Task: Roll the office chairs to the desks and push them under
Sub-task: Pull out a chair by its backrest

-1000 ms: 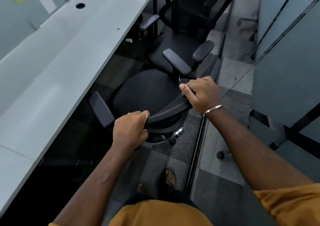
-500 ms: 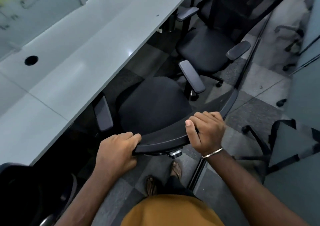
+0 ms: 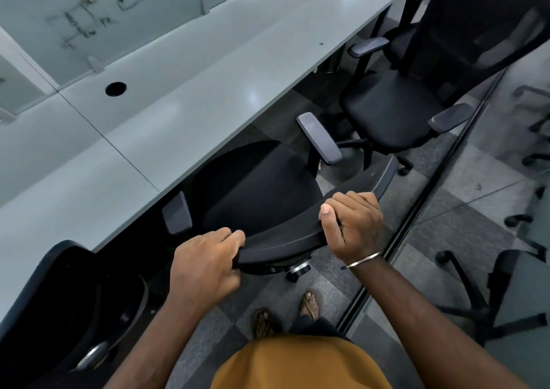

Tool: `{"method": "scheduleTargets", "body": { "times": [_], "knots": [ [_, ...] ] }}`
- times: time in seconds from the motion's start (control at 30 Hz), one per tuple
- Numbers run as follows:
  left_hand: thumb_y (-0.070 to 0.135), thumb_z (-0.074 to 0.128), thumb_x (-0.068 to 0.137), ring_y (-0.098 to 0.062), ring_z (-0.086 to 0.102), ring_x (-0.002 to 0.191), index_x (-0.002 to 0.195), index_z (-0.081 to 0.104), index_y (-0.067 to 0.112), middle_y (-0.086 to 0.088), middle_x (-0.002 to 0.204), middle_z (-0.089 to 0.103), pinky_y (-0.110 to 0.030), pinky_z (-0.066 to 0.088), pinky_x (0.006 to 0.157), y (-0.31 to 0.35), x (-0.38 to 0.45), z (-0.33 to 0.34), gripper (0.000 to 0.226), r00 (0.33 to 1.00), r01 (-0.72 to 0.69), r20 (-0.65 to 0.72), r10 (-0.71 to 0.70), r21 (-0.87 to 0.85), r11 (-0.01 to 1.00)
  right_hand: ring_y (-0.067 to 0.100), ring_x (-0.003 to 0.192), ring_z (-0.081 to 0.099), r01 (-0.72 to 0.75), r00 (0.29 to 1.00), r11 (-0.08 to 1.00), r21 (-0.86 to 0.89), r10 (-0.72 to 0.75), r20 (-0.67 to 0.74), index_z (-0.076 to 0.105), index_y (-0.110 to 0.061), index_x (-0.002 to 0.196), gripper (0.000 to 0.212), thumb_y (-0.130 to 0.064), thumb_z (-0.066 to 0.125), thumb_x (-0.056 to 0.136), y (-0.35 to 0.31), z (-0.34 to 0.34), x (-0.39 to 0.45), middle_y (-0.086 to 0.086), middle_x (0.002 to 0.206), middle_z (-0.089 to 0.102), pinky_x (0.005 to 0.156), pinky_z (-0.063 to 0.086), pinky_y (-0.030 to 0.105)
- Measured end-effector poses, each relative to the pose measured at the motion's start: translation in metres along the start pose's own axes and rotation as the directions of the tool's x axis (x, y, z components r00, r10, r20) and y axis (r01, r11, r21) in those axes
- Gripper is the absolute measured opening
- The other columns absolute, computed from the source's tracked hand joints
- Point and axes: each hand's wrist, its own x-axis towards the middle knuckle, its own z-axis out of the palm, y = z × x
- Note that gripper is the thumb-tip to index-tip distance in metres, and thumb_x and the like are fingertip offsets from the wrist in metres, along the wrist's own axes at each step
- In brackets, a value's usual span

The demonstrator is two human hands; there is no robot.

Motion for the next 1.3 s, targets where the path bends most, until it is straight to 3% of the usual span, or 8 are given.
{"method": "scheduleTargets", "body": {
  "times": [0.13, 0.27, 0.4, 0.67, 0.8, 0.97, 1.1, 1.3],
  "knots": [
    [0.032, 0.059, 0.066, -0.012, 0.056, 0.062, 0.082, 0.050, 0.032, 0.011, 0.071, 0.050, -0.026, 0.033, 0.045, -0.008, 0.019, -0.004, 0.018, 1.000, 0.014, -0.001, -0.014, -0.019, 1.000, 0.020, 0.058, 0.044, 0.038, 0.999, 0.999, -0.018, -0.038, -0.002, 0.055, -0.021, 0.064, 0.039, -0.028, 0.043, 0.100, 0.009, 0.013, 0.013, -0.006, 0.062, 0.047, 0.066, 0.036, 0.041],
    [0.028, 0.067, 0.065, -0.013, 0.055, 0.062, 0.081, 0.051, 0.031, 0.011, 0.070, 0.049, -0.025, 0.018, 0.047, -0.008, 0.040, -0.001, 0.023, 0.997, 0.073, -0.019, -0.074, -0.011, 0.997, 0.022, 0.058, 0.042, 0.088, 0.996, 0.996, 0.008, -0.088, -0.003, 0.051, -0.021, 0.063, 0.041, -0.029, 0.039, 0.102, 0.026, 0.031, 0.043, -0.006, 0.062, 0.043, 0.065, 0.036, 0.044],
    [0.024, 0.069, 0.063, -0.014, 0.054, 0.060, 0.080, 0.050, 0.029, 0.009, 0.069, 0.049, -0.024, 0.013, 0.048, 0.005, 0.080, 0.000, 0.026, 0.986, 0.156, -0.060, -0.156, -0.012, 0.988, 0.021, 0.058, 0.043, 0.102, 0.994, 0.993, 0.053, -0.104, 0.035, 0.052, -0.020, 0.063, 0.041, -0.029, 0.039, 0.101, 0.060, 0.055, 0.093, -0.005, 0.061, 0.044, 0.066, 0.036, 0.045],
    [0.031, 0.076, 0.065, -0.016, 0.058, 0.062, 0.086, 0.052, 0.029, 0.009, 0.073, 0.054, -0.028, 0.039, 0.046, 0.028, 0.185, 0.003, 0.032, 0.934, 0.348, -0.072, -0.350, -0.044, 0.937, 0.015, 0.071, 0.048, 0.158, 0.958, 0.983, 0.095, -0.176, 0.228, 0.061, -0.023, 0.067, 0.043, -0.033, 0.040, 0.103, 0.133, 0.122, 0.216, -0.007, 0.067, 0.055, 0.079, 0.038, 0.043],
    [0.034, 0.073, 0.065, -0.024, 0.067, 0.075, 0.095, 0.055, 0.030, 0.008, 0.083, 0.061, -0.035, 0.053, 0.057, 0.005, 0.232, -0.003, 0.035, 0.866, 0.492, -0.053, -0.497, -0.083, 0.867, 0.018, 0.069, 0.046, 0.210, 0.932, 0.968, 0.136, -0.240, 0.273, 0.057, -0.022, 0.065, 0.043, -0.033, 0.043, 0.103, 0.134, 0.164, 0.273, -0.007, 0.066, 0.054, 0.077, 0.038, 0.042],
    [0.030, 0.071, 0.058, -0.025, 0.065, 0.077, 0.092, 0.058, 0.030, 0.009, 0.080, 0.061, -0.031, 0.046, 0.060, -0.042, 0.265, -0.011, 0.036, 0.819, 0.561, -0.079, -0.568, -0.102, 0.822, 0.022, 0.069, 0.048, 0.240, 0.928, 0.961, 0.138, -0.269, 0.258, 0.058, -0.021, 0.063, 0.042, -0.032, 0.045, 0.102, 0.114, 0.203, 0.311, -0.006, 0.064, 0.054, 0.074, 0.034, 0.039],
    [0.031, 0.071, 0.053, -0.021, 0.063, 0.075, 0.086, 0.058, 0.032, 0.012, 0.076, 0.057, -0.032, 0.048, 0.061, -0.089, 0.259, -0.017, 0.035, 0.821, 0.558, -0.084, -0.565, -0.092, 0.824, 0.023, 0.068, 0.050, 0.228, 0.945, 0.967, 0.112, -0.247, 0.212, 0.062, -0.021, 0.063, 0.038, -0.032, 0.052, 0.098, 0.085, 0.218, 0.302, -0.004, 0.065, 0.058, 0.072, 0.032, 0.039],
    [0.033, 0.069, 0.052, -0.014, 0.056, 0.071, 0.080, 0.054, 0.033, 0.014, 0.072, 0.052, -0.030, 0.042, 0.058, -0.090, 0.267, -0.019, 0.032, 0.827, 0.553, -0.065, -0.559, -0.092, 0.828, 0.022, 0.066, 0.043, 0.236, 0.955, 0.959, 0.156, -0.258, 0.145, 0.056, -0.021, 0.061, 0.037, -0.027, 0.052, 0.097, 0.097, 0.222, 0.307, -0.005, 0.062, 0.050, 0.071, 0.033, 0.040]
  ]
}}
